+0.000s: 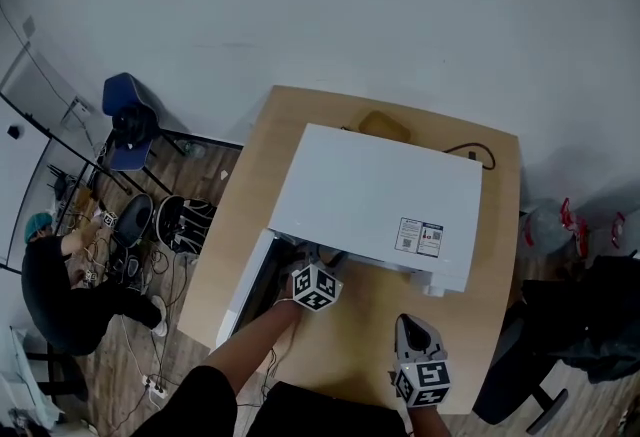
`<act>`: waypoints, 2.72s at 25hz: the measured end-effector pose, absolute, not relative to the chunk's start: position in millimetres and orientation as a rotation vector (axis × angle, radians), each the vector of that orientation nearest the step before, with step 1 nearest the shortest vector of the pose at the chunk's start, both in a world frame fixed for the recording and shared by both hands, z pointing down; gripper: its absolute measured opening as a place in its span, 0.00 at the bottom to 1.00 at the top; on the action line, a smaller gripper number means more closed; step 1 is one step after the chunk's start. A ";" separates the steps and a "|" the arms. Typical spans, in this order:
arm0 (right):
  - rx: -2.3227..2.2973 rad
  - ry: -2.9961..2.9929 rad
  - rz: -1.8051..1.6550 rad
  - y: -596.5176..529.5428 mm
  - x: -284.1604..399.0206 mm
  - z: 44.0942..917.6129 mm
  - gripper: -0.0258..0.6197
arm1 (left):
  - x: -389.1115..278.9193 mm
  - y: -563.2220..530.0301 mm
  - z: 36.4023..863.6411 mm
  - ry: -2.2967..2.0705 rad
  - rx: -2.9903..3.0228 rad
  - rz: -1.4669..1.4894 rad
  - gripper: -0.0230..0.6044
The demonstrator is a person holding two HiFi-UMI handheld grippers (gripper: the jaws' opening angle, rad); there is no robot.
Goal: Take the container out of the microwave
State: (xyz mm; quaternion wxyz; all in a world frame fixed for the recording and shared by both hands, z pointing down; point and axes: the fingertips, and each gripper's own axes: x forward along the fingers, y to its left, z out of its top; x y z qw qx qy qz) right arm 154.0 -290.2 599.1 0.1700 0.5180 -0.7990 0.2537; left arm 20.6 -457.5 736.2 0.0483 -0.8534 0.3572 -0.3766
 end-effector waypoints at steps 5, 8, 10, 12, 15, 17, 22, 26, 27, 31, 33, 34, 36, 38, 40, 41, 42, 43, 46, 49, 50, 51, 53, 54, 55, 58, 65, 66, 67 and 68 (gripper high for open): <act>1.512 -2.274 0.710 -282.4 162.6 598.8 0.13 | 29.1 -468.5 745.6 1.046 -2.602 -1.176 0.36; 1.508 -2.267 0.711 -276.9 163.5 599.2 0.13 | 27.0 -476.5 746.7 1.062 -2.608 -1.190 0.36; 1.519 -2.258 0.716 -274.2 166.1 599.1 0.13 | 26.9 -477.7 748.1 1.048 -2.597 -1.217 0.36; 1.530 -2.249 0.720 -271.8 168.9 600.7 0.13 | 28.5 -475.2 751.3 1.012 -2.594 -1.253 0.35; 1.529 -2.246 0.721 -269.7 170.3 603.4 0.13 | 29.5 -470.4 753.9 0.970 -2.586 -1.285 0.26; 1.523 -2.254 0.726 -269.5 167.9 602.3 0.13 | 29.1 -468.2 751.1 0.957 -2.582 -1.277 0.23; 1.505 -2.270 0.742 -262.5 157.5 601.6 0.13 | 26.9 -459.7 737.5 0.950 -2.593 -1.224 0.11; 1.472 -2.286 0.748 -252.7 143.6 601.3 0.13 | 20.1 -454.0 713.0 1.073 -2.677 -1.121 0.08; 1.464 -2.293 0.741 -250.3 139.9 599.5 0.13 | 18.9 -450.5 707.9 1.094 -2.707 -1.097 0.08; 1.471 -2.314 0.719 -241.5 131.7 590.5 0.13 | 13.7 -429.3 702.3 1.085 -2.733 -1.095 0.08; 1.480 -2.322 0.718 -234.5 128.7 586.2 0.13 | 9.2 -415.3 703.3 1.082 -2.743 -1.110 0.08; 1.480 -2.326 0.713 -230.5 127.6 584.7 0.13 | 7.6 -407.5 703.9 1.084 -2.755 -1.113 0.08; 1.476 -2.331 0.695 -223.2 126.3 584.0 0.13 | 5.8 -391.8 704.1 1.091 -2.786 -1.104 0.08; 1.485 -2.325 0.682 -217.0 127.0 585.3 0.13 | 3.6 -375.6 702.6 1.110 -2.827 -1.074 0.08; 1.519 -2.310 0.677 -210.6 130.2 583.9 0.13 | -0.9 -356.7 699.2 1.141 -2.866 -1.037 0.08; 1.541 -2.303 0.672 -207.4 132.1 581.3 0.13 | -3.6 -346.7 696.6 1.158 -2.884 -1.018 0.08; 1.560 -2.300 0.664 -204.3 133.6 577.5 0.13 | -5.8 -336.8 693.2 1.180 -2.906 -0.993 0.08; 1.575 -2.302 0.659 -200.9 134.5 573.1 0.13 | -7.3 -327.0 689.2 1.204 -2.933 -0.962 0.07; 1.612 -2.329 0.694 -185.4 132.5 560.2 0.13 | -7.5 -296.3 679.6 1.255 -2.997 -0.864 0.07; 1.622 -2.359 0.706 -164.1 121.7 548.5 0.13 | -9.4 -265.9 676.4 1.268 -3.033 -0.808 0.07; 1.618 -2.366 0.698 -155.9 116.9 545.2 0.13 | -10.8 -255.4 674.8 1.270 -3.042 -0.794 0.07; 1.614 -2.369 0.690 -148.0 112.1 542.3 0.13 | -12.6 -244.7 672.7 1.273 -3.051 -0.784 0.07; 1.608 -2.371 0.669 -132.6 103.7 537.3 0.13 | -16.0 -223.9 664.0 1.274 -3.067 -0.740 0.07; 1.607 -2.369 0.653 -125.3 100.4 535.3 0.13 | -17.5 -213.1 656.6 1.273 -3.073 -0.715 0.07; 1.609 -2.366 0.638 -118.2 98.0 533.6 0.13 | -19.2 -201.6 648.0 1.272 -3.077 -0.694 0.07; 1.628 -2.353 0.606 -95.1 92.4 527.8 0.13 | -29.3 -165.2 624.0 1.305 -3.062 -0.629 0.07; 1.624 -2.345 0.499 -37.0 72.8 505.9 0.13 | -64.5 -87.6 568.8 1.417 -3.071 -0.460 0.07; 1.622 -2.341 0.484 -29.5 69.4 503.7 0.13 | -68.0 -77.7 560.5 1.431 -3.069 -0.440 0.07; 1.618 -2.337 0.469 -22.6 65.1 501.9 0.13 | -71.4 -68.5 552.7 1.443 -3.062 -0.421 0.07; 1.609 -2.336 0.454 -15.9 60.0 499.9 0.13 | -74.4 -59.4 545.3 1.454 -3.052 -0.404 0.07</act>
